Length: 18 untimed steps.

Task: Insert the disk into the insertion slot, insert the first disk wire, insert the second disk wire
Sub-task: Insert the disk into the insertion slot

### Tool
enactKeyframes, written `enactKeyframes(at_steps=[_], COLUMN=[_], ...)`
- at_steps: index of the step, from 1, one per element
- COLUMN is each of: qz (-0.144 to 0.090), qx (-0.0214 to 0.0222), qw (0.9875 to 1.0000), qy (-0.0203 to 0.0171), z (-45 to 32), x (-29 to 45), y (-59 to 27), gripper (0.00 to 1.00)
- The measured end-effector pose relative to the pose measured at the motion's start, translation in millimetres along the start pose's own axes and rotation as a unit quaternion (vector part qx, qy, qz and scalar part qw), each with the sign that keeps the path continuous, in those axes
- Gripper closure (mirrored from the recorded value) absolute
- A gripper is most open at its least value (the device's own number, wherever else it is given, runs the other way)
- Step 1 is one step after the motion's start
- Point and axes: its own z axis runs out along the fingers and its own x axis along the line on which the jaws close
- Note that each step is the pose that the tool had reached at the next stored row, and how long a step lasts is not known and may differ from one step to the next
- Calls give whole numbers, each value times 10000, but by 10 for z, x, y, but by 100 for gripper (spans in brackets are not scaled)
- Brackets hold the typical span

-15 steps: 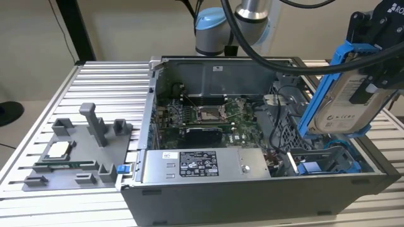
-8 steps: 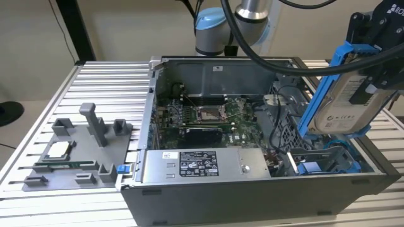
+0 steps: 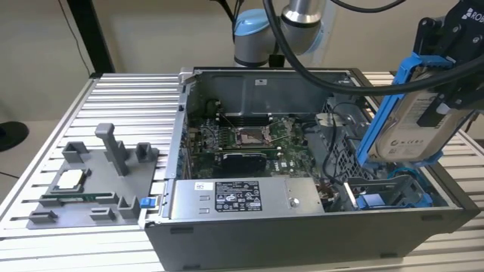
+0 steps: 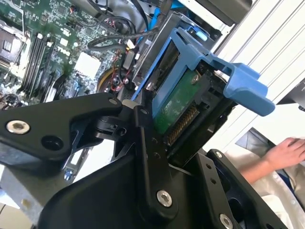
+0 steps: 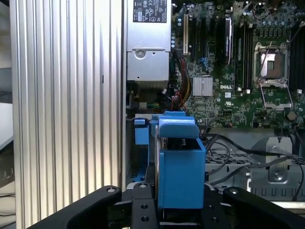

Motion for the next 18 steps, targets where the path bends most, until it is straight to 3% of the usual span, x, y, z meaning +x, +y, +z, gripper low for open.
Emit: enactKeyframes(at_steps=[6,12,18], qz=[-1,0,1], qx=[0,-7,-9], qw=[10000,10000,10000], qy=[-29,-41,-41], z=[53,76,76], x=[28,128,129], y=[-12,-19,-20], gripper=[100,100,100])
